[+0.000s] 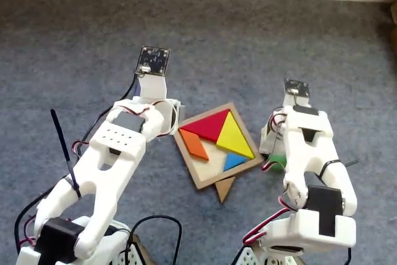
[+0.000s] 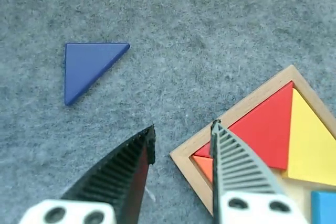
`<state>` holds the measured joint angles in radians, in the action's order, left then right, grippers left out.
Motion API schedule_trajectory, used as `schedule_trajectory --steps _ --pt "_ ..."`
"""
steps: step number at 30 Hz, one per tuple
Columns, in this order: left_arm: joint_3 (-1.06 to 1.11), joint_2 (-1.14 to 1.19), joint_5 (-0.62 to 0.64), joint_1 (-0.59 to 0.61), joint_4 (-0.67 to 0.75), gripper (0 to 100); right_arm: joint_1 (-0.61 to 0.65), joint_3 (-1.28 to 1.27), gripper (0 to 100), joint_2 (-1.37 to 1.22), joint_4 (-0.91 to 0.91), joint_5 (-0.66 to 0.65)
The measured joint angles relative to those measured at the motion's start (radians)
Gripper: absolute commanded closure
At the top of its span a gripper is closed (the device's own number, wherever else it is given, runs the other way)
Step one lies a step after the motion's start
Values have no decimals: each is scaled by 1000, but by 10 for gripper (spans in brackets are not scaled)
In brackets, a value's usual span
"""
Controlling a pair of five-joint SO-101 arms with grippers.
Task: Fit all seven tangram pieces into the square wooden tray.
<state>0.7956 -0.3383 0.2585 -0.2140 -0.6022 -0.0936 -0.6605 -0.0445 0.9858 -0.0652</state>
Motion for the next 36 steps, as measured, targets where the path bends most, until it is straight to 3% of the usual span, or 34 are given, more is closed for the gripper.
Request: schedule_trajectory --steps 4,11,17,29,36 --pt "0 0 0 0 0 811 -25 0 814 0 0 -72" --pt "0 0 0 0 0 811 -25 0 825 -2 0 -83" --pt "0 0 0 0 0 811 -37 2 984 2 0 -84" --pt "0 0 0 38 0 811 -52 -14 984 221 12 -84" --pt "0 0 0 86 0 811 44 -15 984 311 143 -84"
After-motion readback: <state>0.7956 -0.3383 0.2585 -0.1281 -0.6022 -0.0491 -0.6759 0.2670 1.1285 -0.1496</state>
